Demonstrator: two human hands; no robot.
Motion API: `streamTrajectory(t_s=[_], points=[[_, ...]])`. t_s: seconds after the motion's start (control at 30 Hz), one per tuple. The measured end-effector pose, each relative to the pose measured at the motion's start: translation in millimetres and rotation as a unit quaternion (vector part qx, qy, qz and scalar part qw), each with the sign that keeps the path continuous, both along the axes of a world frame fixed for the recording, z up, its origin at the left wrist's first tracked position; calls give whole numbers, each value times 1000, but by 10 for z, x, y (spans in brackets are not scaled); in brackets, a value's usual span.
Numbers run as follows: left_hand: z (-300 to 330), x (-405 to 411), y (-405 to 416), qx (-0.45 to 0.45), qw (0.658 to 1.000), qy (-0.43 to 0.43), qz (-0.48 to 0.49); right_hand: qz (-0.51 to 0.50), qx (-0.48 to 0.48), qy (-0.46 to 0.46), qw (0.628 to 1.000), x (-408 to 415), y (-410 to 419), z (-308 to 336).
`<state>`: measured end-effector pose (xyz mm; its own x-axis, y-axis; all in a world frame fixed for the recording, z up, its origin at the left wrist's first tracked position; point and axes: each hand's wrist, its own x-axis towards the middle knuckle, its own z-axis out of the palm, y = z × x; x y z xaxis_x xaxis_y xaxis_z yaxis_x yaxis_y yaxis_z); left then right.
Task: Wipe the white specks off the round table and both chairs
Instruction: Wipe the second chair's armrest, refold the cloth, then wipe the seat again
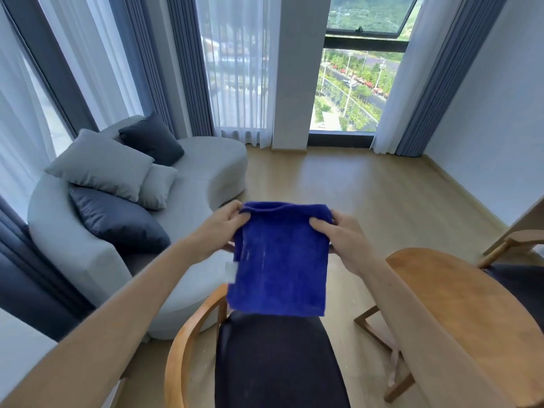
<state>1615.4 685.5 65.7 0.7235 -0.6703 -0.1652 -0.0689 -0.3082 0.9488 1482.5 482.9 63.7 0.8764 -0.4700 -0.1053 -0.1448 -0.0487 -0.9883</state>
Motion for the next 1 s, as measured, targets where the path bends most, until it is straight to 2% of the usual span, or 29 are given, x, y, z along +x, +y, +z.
streamTrajectory(t_s=[0.1,0.23,0.3,0.37,0.43,0.53,0.6,0.67,0.73,0.8,0.9,0.93,1.0], points=[[-214,-72,-55,23,998,45,42,-44,4,25,999,42,30,-100],[-219,-82,-134,0,989,115,94,-37,-83,78,993,42,-1,-169],[-201,-91,-131,-29,982,174,67,-45,-105,101,988,47,8,-173],[-215,-111,-91,-40,982,182,-1,-63,-109,111,986,43,8,-158],[-236,-146,-78,-19,990,135,-38,-70,-59,114,989,20,0,-133],[-247,-153,-80,10,999,50,-13,-1,128,93,987,-60,-62,-133],[-250,-135,-62,54,998,-1,-14,36,166,96,981,-110,-73,-192],[-296,-104,-39,123,989,-71,-30,25,135,108,985,-141,-43,-265],[-360,-98,-25,151,983,-99,-27,-1,71,106,992,-164,-3,-316],[-413,-134,-24,132,988,-77,-5,-18,-32,112,993,-183,7,-363],[-458,-218,-59,104,994,-38,23,-17,-188,145,971,-179,-21,-446],[-470,-231,-76,102,994,-30,30,-14,-207,154,966,-169,-26,-467],[-470,-237,-96,102,994,-9,39,-20,-171,161,972,-146,-42,-502]])
